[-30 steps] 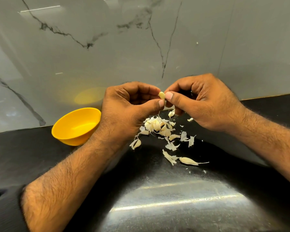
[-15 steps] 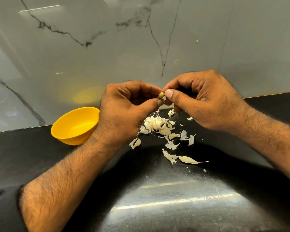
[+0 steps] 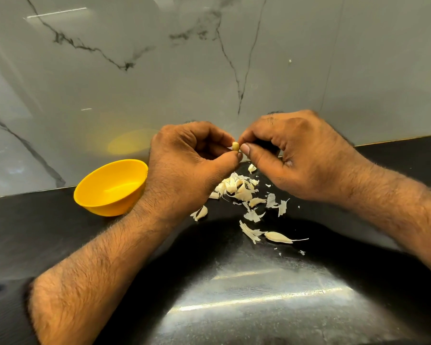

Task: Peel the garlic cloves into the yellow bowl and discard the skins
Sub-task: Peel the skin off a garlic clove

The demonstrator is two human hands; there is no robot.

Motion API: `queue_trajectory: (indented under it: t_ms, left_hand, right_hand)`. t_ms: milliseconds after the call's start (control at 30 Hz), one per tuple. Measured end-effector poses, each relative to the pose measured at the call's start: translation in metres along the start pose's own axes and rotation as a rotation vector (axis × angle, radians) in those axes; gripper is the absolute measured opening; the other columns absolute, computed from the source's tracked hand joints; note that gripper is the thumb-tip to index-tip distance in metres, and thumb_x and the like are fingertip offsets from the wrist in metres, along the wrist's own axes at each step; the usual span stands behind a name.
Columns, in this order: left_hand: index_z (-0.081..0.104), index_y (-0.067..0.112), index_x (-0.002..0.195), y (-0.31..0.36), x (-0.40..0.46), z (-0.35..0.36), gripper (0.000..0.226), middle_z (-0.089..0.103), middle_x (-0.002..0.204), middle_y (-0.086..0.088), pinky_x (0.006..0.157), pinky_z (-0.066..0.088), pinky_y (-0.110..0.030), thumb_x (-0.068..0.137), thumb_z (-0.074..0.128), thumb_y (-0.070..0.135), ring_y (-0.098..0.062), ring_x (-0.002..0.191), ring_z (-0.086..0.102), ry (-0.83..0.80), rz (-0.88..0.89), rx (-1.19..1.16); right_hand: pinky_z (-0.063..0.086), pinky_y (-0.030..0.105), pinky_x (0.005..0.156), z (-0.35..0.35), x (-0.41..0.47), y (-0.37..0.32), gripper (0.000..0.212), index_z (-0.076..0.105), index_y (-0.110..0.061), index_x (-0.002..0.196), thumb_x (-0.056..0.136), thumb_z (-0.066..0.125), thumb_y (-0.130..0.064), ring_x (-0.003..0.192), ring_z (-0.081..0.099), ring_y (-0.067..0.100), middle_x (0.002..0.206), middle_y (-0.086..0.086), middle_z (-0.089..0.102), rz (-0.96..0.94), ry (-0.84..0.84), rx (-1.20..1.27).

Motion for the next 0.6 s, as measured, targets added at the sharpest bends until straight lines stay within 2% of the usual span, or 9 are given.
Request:
queue_trajectory:
  t_ms: [200, 433, 600]
  left_hand:
    - [0.084, 0.018, 0.095, 0.005, -0.002, 0.002, 0.010, 0.079, 0.079, 0.010, 0.064, 0.066, -0.028, 0.086, 0.087, 0.016, -0.004, 0.069, 0.077, -0.018, 0.026, 0.148]
    - [0.086, 0.021, 0.094, 0.007, -0.003, 0.005, 0.010, 0.078, 0.078, 0.014, 0.064, 0.064, -0.023, 0.085, 0.085, 0.018, 0.001, 0.068, 0.074, -0.040, 0.050, 0.269]
    - [0.086, 0.022, 0.093, 0.011, -0.005, 0.008, 0.012, 0.077, 0.076, 0.014, 0.065, 0.065, -0.025, 0.083, 0.081, 0.017, 0.002, 0.066, 0.072, -0.050, 0.092, 0.351]
  right_hand:
    - [0.050, 0.021, 0.066, 0.000, 0.001, -0.006, 0.017, 0.075, -0.021, 0.106, 0.102, 0.062, -0.029, 0.073, 0.059, 0.004, 0.082, -0.011, 0.065, -0.056, -0.056, -0.131]
    - [0.056, 0.034, 0.061, 0.004, 0.000, -0.014, 0.032, 0.076, -0.019, 0.101, 0.101, 0.048, -0.035, 0.069, 0.062, 0.013, 0.080, -0.007, 0.065, -0.104, -0.118, -0.238]
    - [0.056, 0.033, 0.060, 0.009, 0.000, -0.017, 0.035, 0.077, -0.021, 0.097, 0.099, 0.046, -0.037, 0.067, 0.061, 0.014, 0.078, -0.007, 0.063, -0.130, -0.163, -0.319]
Point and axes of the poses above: each hand's wrist, its own x-axis towards the middle knuckle, its own z-axis out of the palm, y = z × x, the point moved 7 cm from there along x, towards the middle knuckle
